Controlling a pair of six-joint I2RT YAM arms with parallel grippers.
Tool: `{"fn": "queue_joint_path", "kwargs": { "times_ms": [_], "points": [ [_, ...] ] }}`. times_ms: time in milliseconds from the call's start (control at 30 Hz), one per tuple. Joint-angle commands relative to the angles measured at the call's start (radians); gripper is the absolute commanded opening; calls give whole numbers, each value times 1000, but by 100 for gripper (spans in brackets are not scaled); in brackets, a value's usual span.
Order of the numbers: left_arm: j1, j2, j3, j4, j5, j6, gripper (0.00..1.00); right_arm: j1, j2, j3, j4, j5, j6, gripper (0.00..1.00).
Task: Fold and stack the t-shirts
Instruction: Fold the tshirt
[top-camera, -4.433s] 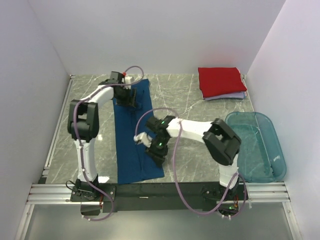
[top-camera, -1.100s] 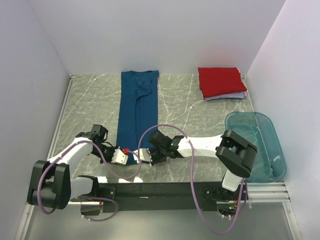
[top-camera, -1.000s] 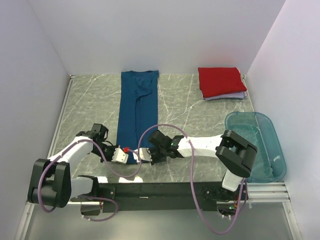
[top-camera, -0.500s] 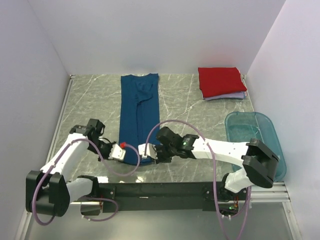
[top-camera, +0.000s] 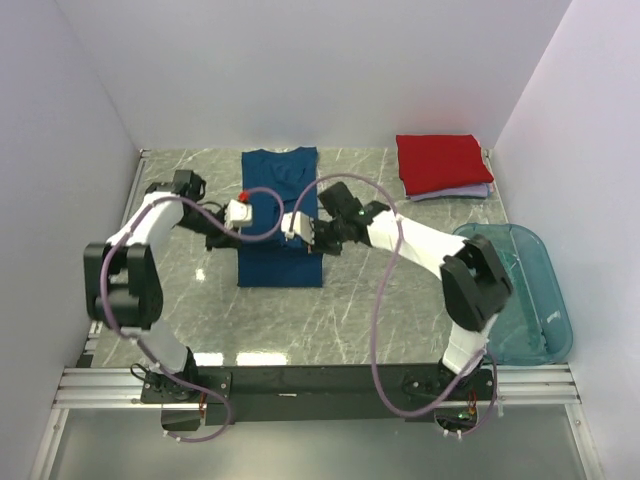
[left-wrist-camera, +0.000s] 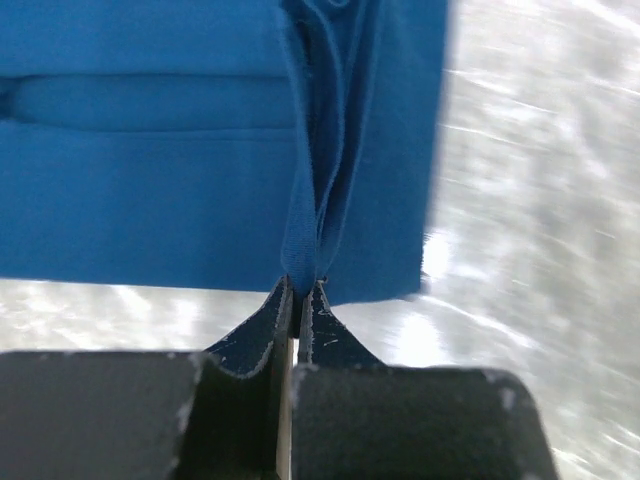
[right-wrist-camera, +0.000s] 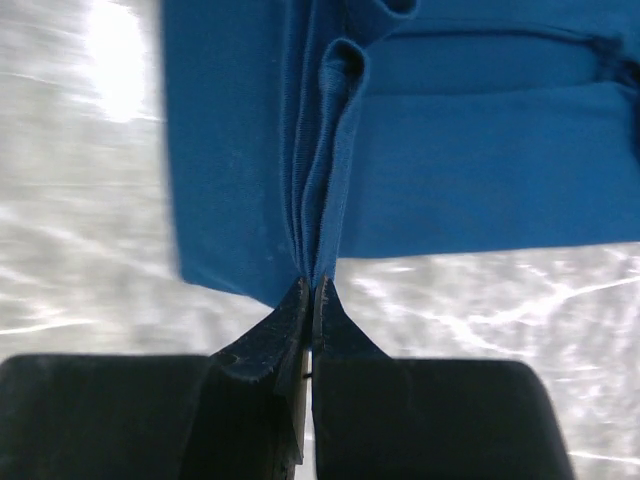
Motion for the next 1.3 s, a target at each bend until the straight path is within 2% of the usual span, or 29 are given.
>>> {"fn": "queue_joint_path", "kwargs": {
  "times_ms": [0,233,633,1267],
  "points": [
    [4,93,120,106,15,-135,1,-45,97,117,-72,-15,-118,0],
    [4,279,304,163,-14,-180,1,-125,266,348,-120,-13,-181,0],
    [7,434,457,200,-59,-229,1,-166,471,617,-175,-7,-246,0],
    [20,494,496,230,-97,-259,1,-174,547,664,-74,28,-229,0]
  ]
}}
